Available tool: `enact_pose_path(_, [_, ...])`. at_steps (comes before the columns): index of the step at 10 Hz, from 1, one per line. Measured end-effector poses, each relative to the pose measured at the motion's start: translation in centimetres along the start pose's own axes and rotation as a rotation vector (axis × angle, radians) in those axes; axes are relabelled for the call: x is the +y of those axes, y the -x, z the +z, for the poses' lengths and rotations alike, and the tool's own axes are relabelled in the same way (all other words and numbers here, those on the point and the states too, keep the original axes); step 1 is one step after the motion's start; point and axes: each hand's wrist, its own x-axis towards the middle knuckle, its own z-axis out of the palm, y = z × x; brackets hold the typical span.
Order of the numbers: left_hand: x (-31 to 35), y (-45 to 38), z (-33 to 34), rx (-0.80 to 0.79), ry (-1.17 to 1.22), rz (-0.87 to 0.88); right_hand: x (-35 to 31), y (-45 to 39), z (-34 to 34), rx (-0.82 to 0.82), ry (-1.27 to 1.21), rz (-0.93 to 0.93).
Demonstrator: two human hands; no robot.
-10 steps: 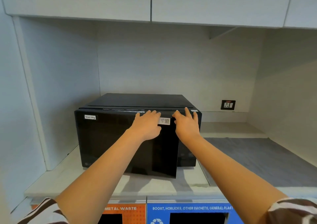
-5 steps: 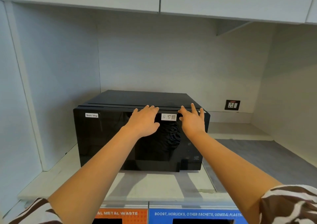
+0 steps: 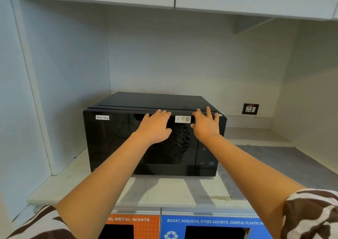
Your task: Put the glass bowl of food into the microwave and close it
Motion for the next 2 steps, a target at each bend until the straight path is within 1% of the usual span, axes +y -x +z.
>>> enact_pose_path(1, [0.3,-0.3,0.3,0.018,0.001,0.002,-1.3,2.1,-1.4,0.067,-0.090,-0.038])
enact_pose_path(2, [0.4,-0.9,0.9,0.083,-0.057,-0.020,-3.4,4.1,-4.5,0.226,-0.384,-0.095])
